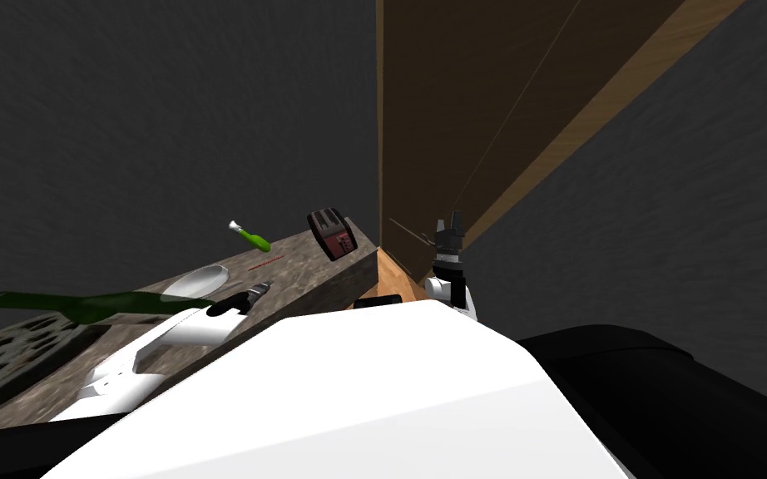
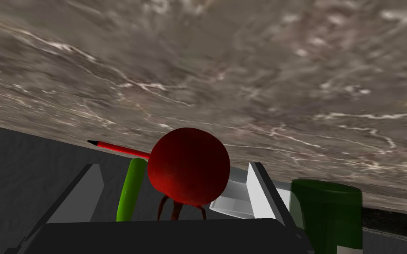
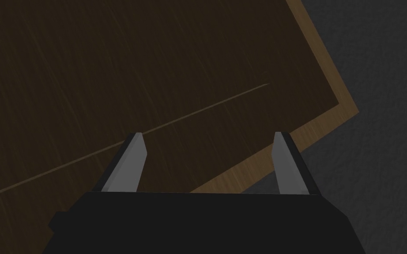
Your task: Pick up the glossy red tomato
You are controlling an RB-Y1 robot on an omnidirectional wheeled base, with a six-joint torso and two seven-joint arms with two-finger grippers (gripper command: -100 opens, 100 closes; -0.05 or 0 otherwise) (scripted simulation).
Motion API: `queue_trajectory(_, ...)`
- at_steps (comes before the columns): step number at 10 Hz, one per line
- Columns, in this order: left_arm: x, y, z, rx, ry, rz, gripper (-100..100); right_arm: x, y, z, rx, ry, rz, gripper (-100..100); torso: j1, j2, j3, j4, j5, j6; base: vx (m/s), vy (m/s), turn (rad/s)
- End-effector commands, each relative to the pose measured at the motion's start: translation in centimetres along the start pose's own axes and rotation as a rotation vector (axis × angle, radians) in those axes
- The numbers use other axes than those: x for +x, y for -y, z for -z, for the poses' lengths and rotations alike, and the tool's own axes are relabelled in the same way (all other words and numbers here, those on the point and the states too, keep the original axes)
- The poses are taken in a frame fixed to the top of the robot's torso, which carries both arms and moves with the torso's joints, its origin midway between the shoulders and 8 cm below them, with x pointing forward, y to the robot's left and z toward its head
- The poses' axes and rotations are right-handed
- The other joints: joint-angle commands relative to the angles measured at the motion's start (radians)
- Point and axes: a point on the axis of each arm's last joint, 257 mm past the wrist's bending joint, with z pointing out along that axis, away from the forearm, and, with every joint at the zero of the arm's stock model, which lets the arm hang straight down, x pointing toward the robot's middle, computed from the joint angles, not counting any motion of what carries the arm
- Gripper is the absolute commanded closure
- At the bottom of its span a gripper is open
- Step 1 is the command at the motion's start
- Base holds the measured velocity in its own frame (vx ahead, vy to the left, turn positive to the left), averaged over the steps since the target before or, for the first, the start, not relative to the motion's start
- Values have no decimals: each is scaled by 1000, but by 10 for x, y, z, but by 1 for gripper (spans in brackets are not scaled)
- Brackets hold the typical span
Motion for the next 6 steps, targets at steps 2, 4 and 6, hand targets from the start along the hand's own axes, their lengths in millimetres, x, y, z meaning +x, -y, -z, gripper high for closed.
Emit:
queue_trajectory(2, 5, 14, -8, 13, -14, 4, -100, 0, 0, 0, 0, 0, 0, 0, 0, 2, 1, 0, 0, 0, -36, 4, 15)
queue_trajectory(4, 7, 23, -14, 20, -21, 3, -100, 0, 0, 0, 0, 0, 0, 0, 0, 2, 1, 1, 0, 0, -26, 5, 12)
queue_trajectory(6, 8, 30, -20, 24, -25, 1, -100, 0, 0, 0, 0, 0, 0, 0, -1, 1, 1, 0, 0, 0, -22, 0, 13)
